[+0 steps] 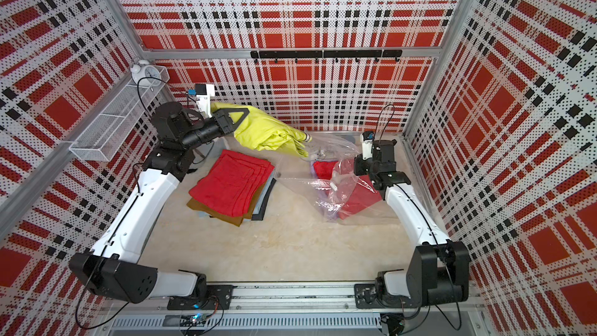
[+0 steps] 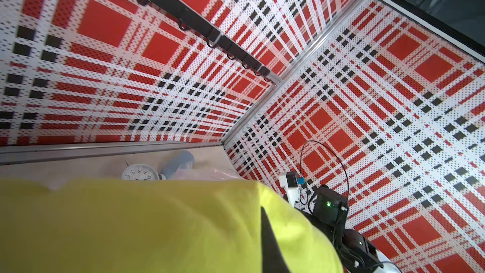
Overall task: Take the trousers out of the vacuum bag
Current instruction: Take out the trousers from the vacuum bag, then place the trousers at the center of the board.
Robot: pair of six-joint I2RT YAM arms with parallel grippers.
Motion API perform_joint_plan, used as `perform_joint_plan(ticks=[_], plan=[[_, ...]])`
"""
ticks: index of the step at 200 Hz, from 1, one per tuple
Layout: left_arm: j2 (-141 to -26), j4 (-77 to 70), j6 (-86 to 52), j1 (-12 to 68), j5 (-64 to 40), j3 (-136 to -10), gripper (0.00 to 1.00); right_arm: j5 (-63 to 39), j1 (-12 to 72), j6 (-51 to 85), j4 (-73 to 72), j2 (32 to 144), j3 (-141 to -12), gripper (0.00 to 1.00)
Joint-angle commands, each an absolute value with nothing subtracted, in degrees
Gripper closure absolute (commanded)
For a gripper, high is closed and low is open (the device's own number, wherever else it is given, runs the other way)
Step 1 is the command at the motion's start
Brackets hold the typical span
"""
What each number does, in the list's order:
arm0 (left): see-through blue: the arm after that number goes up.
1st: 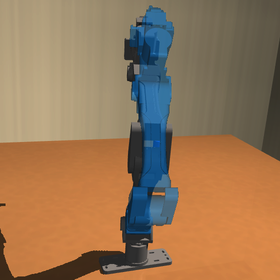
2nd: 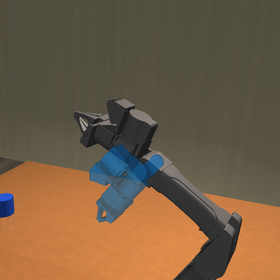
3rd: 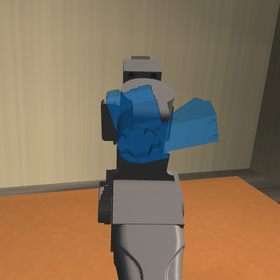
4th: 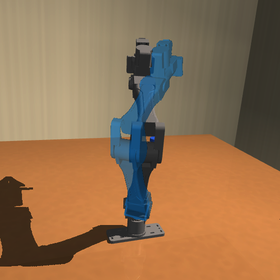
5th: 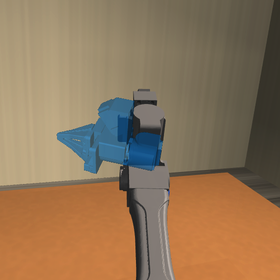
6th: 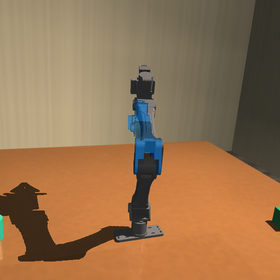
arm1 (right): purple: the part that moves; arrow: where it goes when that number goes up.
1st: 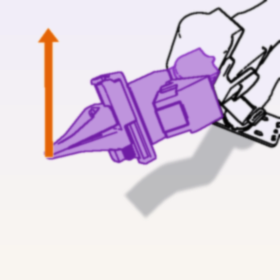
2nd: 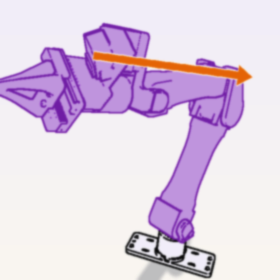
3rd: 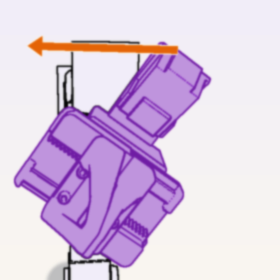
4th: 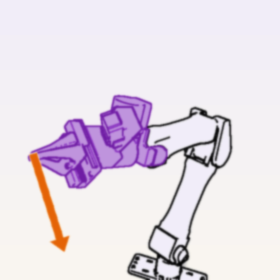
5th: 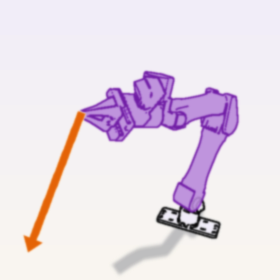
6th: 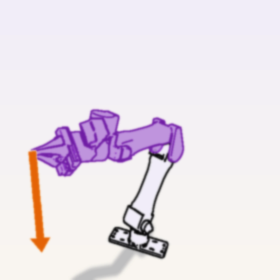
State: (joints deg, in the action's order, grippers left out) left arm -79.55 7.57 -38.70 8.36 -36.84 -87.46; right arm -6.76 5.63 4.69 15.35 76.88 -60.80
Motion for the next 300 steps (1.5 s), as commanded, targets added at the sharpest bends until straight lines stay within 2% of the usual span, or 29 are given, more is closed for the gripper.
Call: perform_joint_plan(ticks=[1,57,170,243,300], plan=[[-77.34,1.49,-37.09,5.48,-36.21,-88.17,1.0,-5.66,5.93,5.36,15.5,77.26,-61.08,1.0],[-80.7,2.09,-33.63,1.5,-35.85,-88.06,1.0,-5.56,5.82,5.49,15.94,77.08,-61.17,1.0],[-86.91,4.86,-27.42,-0.65,-31.73,-88.14,1.0,-5.9,5.84,6.15,16.45,79.0,-62.82,1.0],[-81.89,-0.53,-28.09,-0.7,-29.3,-75.49,1.0,-6.3,5.87,6.15,16.19,80.04,-62.72,1.0],[-79.0,-0.14,-28.13,-0.7,-28.83,-72.82,1.0,-7.03,5.94,6.51,15.9,80.25,-62.8,1.0]])
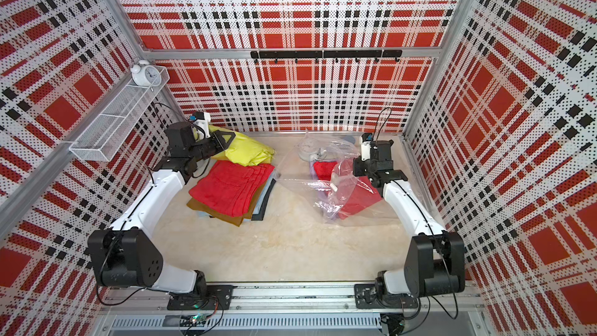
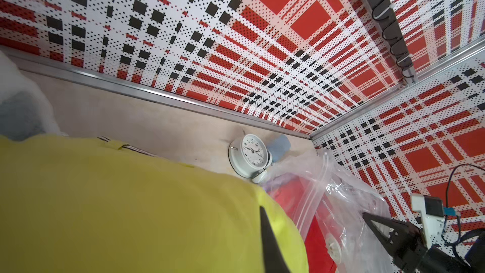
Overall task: Take the trousers out of the vacuum bag
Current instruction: Place the trousers at the center of the board.
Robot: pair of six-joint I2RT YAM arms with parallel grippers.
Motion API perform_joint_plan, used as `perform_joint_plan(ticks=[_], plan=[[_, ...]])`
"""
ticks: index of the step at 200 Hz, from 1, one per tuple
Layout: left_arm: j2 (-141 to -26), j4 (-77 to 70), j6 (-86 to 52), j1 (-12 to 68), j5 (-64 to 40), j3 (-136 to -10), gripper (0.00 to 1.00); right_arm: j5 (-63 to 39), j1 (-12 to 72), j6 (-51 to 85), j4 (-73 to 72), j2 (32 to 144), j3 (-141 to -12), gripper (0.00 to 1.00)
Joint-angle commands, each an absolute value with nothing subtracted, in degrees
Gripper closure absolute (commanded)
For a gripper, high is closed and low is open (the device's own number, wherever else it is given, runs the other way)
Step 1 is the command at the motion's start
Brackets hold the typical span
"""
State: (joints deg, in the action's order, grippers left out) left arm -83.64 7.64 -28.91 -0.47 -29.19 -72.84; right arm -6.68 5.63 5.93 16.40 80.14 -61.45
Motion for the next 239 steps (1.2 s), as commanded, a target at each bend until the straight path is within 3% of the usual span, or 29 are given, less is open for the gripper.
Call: perform_joint_plan(ticks=[1,123,239], plan=[[-78.96,-0.07,-28.13,-0.7,-28.83,-72.75,1.0,-7.03,5.96,6.51,15.91,80.25,-62.82,1.0],[-67.55,9.4,-26.12,-1.46,-27.07,-62.54,1.0,-7.3,5.89,6.42,15.9,80.24,-62.39,1.0],[-65.57,14.55,-25.67,-7.5,-32.05,-56.83,1.0,-7.21,5.89,6.77,16.17,79.79,-62.42,1.0]])
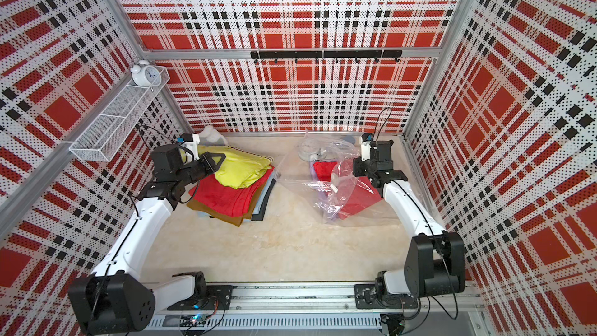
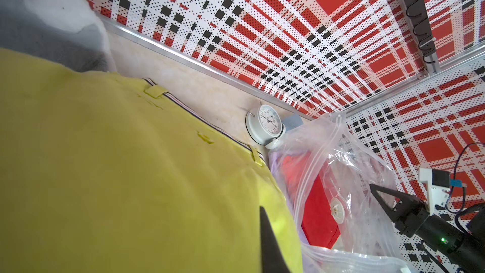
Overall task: Take the trousers out of the vacuum bag
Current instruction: Place the trousers at the center of the board.
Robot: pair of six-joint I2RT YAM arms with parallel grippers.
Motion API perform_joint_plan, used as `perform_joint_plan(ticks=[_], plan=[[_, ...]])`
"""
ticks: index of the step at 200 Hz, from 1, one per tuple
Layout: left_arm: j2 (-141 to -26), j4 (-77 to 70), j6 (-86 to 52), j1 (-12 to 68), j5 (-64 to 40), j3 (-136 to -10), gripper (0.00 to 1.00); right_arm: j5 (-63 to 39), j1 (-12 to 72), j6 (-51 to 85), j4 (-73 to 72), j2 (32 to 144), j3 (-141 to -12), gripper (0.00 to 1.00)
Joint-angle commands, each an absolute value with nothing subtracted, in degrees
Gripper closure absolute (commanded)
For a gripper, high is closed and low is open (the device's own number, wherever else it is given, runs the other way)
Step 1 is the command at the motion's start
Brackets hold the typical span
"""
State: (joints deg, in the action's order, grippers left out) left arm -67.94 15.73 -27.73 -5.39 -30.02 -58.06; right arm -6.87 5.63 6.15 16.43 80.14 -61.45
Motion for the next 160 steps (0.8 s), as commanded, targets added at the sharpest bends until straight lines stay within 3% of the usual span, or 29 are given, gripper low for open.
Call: perform_joint_plan(ticks=[1,122,160], plan=[[-65.48,14.66,-25.62,-7.53,-32.11,-56.76,1.0,-7.21,5.89,6.77,16.22,79.8,-62.41,1.0],[-59.97,23.38,-25.74,-8.08,-30.67,-47.48,1.0,-7.06,6.11,6.77,15.91,81.27,-62.99,1.0],[-58.42,25.19,-27.23,-9.06,-26.02,-43.88,0.9,-7.19,6.24,6.65,15.91,81.45,-63.23,1.0]])
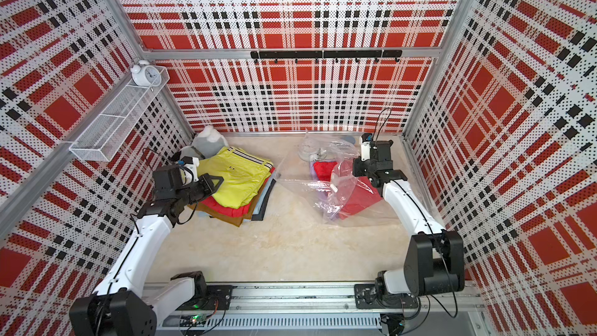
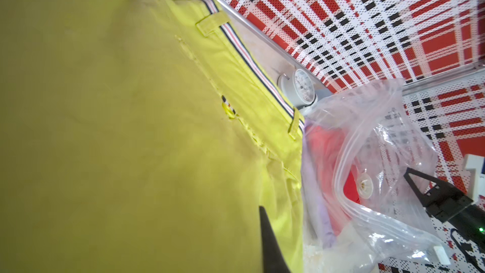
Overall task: Take the trousers out of the vacuum bag
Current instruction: Place the trousers at the center of the board.
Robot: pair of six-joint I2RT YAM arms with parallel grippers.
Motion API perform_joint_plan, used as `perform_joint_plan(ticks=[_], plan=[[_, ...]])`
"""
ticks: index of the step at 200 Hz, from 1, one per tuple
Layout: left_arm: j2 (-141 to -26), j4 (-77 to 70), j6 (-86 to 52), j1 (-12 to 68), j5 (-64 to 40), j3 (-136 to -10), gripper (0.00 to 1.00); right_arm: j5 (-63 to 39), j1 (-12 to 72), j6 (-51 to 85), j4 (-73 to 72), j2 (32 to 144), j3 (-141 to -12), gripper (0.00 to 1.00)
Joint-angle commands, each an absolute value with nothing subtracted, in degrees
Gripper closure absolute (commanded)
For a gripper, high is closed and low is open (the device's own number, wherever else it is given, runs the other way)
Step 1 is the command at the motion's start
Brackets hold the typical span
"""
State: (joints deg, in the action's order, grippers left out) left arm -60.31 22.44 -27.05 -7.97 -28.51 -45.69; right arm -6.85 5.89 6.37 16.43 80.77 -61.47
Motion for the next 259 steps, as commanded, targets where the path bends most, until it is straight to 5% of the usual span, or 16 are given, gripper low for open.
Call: perform_joint_plan(ticks=[1,24,52,73,125,173,225,259], plan=[[-58.35,25.21,-27.24,-9.1,-25.97,-43.87,0.9,-7.15,6.24,6.66,15.91,81.46,-63.21,1.0],[-57.34,25.7,-27.95,-10.71,-25.58,-43.1,0.85,-7.23,6.24,6.59,15.81,81.53,-63.14,1.0],[-57.39,27.91,-27.36,-11.83,-23.91,-43.74,0.58,-7.16,6.26,6.68,15.65,81.39,-63.1,1.0],[-57.08,30.05,-25.93,-12.78,-21.33,-45.49,0.51,-7.12,6.33,6.68,15.73,81.55,-63.26,1.0],[-56.16,39.05,-19.47,-13.43,-10.98,-57.02,0.47,-7.02,6.45,6.47,15.91,81.21,-63.23,1.0],[-55.09,37.9,-19.46,-13.52,-13.28,-61.58,0.48,-7.09,6.68,6.42,16.01,81.32,-63.44,1.0],[-55.15,29.54,-23.93,-12.49,-19.92,-53.07,0.49,-6.82,6.95,6.59,16.17,81.36,-63.47,1.0],[-56.03,28.59,-25.98,-4.52,-10.41,-48.41,0.49,-6.51,7.34,6.6,16.59,81.69,-64.24,1.0]])
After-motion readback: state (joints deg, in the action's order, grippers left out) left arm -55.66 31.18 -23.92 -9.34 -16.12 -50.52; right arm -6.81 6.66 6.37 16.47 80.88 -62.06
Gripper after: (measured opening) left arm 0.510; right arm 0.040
